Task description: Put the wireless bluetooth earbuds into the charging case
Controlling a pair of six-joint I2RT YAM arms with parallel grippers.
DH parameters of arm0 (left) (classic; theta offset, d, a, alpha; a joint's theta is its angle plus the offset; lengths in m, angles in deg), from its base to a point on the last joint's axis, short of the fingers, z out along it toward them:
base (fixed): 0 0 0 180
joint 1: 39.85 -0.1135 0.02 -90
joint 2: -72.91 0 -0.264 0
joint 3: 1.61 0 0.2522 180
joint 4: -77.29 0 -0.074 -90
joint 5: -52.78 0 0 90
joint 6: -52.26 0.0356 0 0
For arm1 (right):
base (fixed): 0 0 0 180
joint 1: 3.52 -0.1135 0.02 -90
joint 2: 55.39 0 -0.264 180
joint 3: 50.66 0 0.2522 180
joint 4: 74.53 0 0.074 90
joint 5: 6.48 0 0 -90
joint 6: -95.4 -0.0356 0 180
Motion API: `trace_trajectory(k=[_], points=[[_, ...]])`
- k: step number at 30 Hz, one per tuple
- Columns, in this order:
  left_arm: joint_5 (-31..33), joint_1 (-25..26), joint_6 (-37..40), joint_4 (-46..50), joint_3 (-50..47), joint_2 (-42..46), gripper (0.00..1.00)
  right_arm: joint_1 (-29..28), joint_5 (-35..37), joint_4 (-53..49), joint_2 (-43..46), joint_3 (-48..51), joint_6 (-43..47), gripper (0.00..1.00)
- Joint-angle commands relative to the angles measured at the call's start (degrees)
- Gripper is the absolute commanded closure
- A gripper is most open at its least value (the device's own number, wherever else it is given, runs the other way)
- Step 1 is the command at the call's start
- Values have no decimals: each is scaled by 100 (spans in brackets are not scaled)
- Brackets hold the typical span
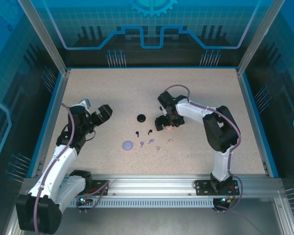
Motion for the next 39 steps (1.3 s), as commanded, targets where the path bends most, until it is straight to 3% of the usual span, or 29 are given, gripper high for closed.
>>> trace_trajectory(k=[1,12,23,36,39], points=[[-106,4,-71,83,-18,-23,1,-95,-131,1,-103,-137,-62,9],[-114,9,-104,79,-35,-65,1,-122,-221,-5,-329,-377,140,23],[-115,5,-99,53,-53,-122,1,-215,-80,-234,-547,-620,313,26],[-106,12,-91,36,-85,-173,1,-260,-546,317,-246,-433,360,27],[-100,9,-88,35,-93,-171,1,-255,-230,201,-105,-450,332,26]])
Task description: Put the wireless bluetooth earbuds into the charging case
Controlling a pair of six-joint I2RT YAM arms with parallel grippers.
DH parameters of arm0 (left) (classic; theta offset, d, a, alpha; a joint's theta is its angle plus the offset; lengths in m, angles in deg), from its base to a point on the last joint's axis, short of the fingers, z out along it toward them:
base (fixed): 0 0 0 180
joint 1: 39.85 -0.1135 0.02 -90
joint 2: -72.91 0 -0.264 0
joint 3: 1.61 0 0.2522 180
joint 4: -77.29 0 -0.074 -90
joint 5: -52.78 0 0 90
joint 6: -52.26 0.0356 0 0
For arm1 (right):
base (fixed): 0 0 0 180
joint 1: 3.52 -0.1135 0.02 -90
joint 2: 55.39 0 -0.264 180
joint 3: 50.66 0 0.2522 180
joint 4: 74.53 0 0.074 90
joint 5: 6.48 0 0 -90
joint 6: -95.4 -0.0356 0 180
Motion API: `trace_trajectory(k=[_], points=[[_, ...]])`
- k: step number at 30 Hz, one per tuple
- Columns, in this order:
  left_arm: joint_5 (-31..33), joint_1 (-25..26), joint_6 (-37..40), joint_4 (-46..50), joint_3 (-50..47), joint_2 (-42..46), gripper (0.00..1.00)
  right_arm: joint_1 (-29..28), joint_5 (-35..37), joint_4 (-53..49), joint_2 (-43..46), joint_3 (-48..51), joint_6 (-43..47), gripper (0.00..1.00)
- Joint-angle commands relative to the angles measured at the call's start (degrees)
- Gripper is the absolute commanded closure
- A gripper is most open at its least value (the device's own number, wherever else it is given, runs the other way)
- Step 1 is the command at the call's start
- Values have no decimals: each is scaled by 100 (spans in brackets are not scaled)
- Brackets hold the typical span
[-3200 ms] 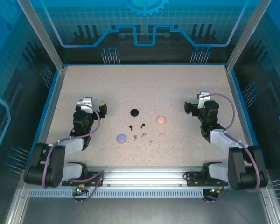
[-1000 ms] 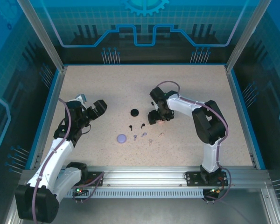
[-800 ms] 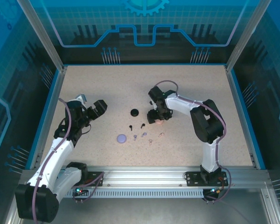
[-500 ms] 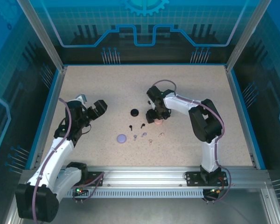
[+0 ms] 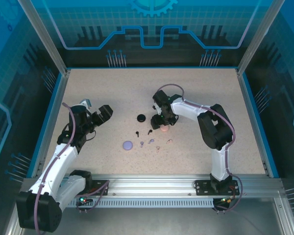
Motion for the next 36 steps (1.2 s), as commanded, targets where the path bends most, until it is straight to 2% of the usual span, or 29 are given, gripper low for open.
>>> trace_trajectory(k=[1,3,6,14,20,36], points=[[-104,11,-93,36,-94,-27,1,-72,268,-174,286,-52,36,26],[-105,6,-91,17,-97,-25,1,-74,423,-379,272,-100,123,25],[-110,5,-97,14,-95,-34,1,-76,245,-287,319,19,188,24],[-120,5,-110,79,-80,4,1,-83,234,-613,137,-70,-122,21],[-109,9,-95,67,-59,-6,1,-85,-109,-506,212,177,-267,17],[-96,2,-84,121,-42,-45,1,-216,-859,66,-144,-394,-102,20]])
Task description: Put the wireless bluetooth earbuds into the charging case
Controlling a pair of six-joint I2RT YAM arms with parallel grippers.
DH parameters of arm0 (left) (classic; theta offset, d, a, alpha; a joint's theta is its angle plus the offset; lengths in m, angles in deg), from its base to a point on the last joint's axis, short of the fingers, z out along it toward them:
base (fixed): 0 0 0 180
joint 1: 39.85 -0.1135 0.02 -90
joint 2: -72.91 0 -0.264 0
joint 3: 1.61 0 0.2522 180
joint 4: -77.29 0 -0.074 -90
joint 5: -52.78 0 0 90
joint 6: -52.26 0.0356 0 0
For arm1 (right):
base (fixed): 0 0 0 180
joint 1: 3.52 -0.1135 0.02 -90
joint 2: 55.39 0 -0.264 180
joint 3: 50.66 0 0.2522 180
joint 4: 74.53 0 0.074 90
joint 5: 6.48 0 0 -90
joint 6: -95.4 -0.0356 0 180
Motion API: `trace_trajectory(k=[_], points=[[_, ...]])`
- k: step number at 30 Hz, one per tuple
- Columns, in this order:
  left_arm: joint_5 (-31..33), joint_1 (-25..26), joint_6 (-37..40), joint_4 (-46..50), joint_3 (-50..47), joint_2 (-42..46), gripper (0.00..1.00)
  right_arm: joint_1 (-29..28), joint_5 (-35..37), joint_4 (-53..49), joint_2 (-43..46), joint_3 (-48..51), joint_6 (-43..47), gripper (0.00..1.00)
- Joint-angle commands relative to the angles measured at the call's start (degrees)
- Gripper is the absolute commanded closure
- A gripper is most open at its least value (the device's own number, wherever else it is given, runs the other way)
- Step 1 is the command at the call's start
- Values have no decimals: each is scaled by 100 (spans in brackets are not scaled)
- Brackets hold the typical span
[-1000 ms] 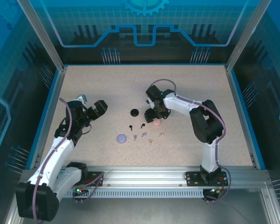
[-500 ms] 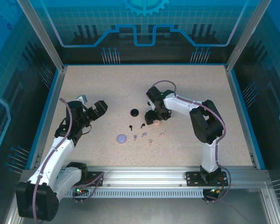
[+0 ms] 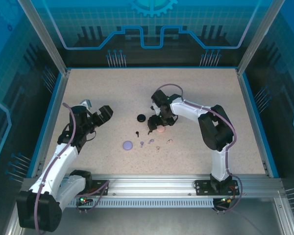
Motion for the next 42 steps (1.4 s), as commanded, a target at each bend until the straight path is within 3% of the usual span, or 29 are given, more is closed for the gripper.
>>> trace_trajectory(k=[1,5,11,17,42], points=[[-86,1,-80,131,-3,-5,1,-100,-460,314,-211,-279,76,20],[-64,2,-51,167,6,13,1,-97,-603,478,-202,-377,71,20],[-59,3,-60,128,-11,8,1,-118,512,-224,-31,-422,37,19],[-94,1,-104,53,-20,-57,1,-140,839,-239,29,-9,-261,17],[-86,9,-128,123,15,-13,1,-80,1114,-520,93,511,-149,17]])
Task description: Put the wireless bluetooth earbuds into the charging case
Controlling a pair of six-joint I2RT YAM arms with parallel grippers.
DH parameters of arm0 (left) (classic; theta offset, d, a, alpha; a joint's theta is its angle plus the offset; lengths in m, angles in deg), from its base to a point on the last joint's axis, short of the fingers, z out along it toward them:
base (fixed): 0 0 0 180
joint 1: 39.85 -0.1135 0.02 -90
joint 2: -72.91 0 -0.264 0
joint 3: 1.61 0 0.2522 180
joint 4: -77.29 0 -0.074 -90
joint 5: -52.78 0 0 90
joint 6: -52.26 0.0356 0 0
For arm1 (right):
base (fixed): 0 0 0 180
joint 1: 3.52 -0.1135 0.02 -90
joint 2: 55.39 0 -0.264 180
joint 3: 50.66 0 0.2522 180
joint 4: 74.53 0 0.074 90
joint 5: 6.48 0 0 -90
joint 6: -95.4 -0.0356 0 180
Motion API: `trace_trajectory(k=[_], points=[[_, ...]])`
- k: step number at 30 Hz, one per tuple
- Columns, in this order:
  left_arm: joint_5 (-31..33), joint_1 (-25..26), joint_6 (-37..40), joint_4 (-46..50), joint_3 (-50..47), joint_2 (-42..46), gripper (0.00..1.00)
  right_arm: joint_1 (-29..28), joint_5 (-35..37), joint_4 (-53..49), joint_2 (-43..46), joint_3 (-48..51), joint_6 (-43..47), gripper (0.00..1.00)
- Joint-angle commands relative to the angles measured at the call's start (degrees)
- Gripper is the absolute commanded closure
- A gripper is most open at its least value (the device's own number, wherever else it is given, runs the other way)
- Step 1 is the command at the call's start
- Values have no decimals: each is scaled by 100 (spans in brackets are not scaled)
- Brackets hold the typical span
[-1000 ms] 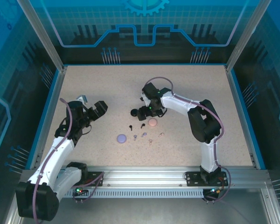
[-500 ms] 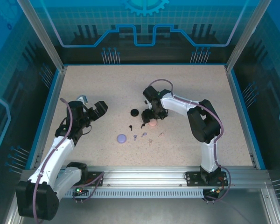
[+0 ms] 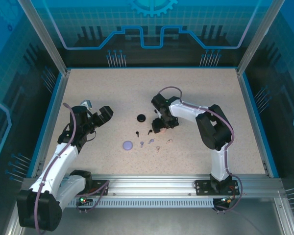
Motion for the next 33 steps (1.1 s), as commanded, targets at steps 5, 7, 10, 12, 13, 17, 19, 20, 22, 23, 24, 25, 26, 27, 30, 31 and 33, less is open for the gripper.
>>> trace_trajectory(k=[5,7,10,12,13,17,19,20,22,23,24,25,26,27,30,31,33], points=[[-103,5,-143,53,24,9,1,70,112,-249,276,414,37,18],[-110,9,-150,53,24,6,1,92,113,-249,319,446,71,17],[-103,9,-155,48,24,-2,1,128,125,-257,395,497,106,17],[-102,10,-163,45,20,-1,1,162,144,-270,435,529,120,17],[-103,5,-167,45,24,-2,1,178,137,-267,466,543,116,17],[-106,10,-169,31,24,-20,1,215,172,-295,537,563,135,17],[-104,10,-169,31,17,-31,1,216,111,-257,591,561,221,17],[-104,10,-164,29,15,-37,1,211,31,-211,639,571,287,17],[-103,10,-163,28,15,-37,1,183,-110,-144,736,563,421,17],[-103,10,-156,27,15,-38,1,172,-134,-150,776,530,500,17],[-114,5,-148,27,15,-33,1,150,-167,-175,794,484,589,16],[-114,9,-139,32,20,-29,1,137,-191,-228,794,421,705,16],[-105,4,-131,35,17,-24,1,128,-200,-291,781,352,841,16],[-107,9,-128,35,23,-12,1,121,-202,-339,763,299,961,16],[-95,10,-93,57,31,19,1,119,-133,-419,677,146,1375,14],[-79,8,-88,68,37,32,1,119,-105,-424,642,93,1492,12],[-77,8,-78,79,49,42,1,114,-180,-433,548,-20,1725,11]])
